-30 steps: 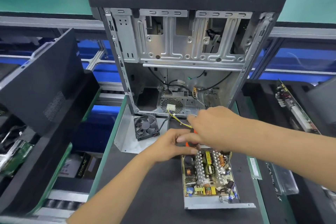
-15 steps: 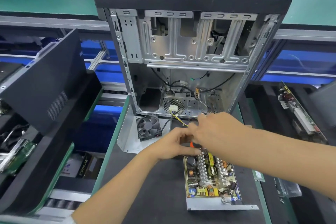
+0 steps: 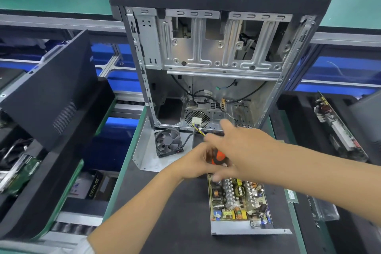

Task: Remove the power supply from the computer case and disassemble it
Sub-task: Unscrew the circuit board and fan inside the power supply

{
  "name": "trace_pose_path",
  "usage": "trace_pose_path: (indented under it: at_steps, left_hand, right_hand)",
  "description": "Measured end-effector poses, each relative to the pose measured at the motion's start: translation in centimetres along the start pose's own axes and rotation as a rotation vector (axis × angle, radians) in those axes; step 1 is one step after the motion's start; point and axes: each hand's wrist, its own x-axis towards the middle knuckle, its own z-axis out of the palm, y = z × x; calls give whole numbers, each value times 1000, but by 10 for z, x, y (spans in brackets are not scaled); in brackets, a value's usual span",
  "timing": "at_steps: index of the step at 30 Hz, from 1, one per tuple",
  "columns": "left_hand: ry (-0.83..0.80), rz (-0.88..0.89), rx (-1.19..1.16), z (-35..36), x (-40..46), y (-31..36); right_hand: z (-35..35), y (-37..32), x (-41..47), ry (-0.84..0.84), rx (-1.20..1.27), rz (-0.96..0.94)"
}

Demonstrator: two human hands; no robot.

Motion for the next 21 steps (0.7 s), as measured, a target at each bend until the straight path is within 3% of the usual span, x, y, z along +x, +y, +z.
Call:
trace_pose_path:
  at_steps: [2,6,10,12,17,21]
  left_hand:
    - [10,25,15,-4,0,-2]
    - [115,113,96,-16,-11,-16]
    - [199,213,587,-19,-17,-31]
    - [204,234,724,-18,-17,-36]
    - [423,305,714,-9,-22,-35]
    - [500,288,708,10,-31,-49]
  right_hand:
    - [-1,-1,6,-11,-41,69]
    - [2,-2,8,-37,41,-27]
    - [6,4,8,-20,103,-80]
    - [8,4,10,-12,122,-91]
    - [13,4,12,41,124,-113]
    - [6,11,6,94,187,-112]
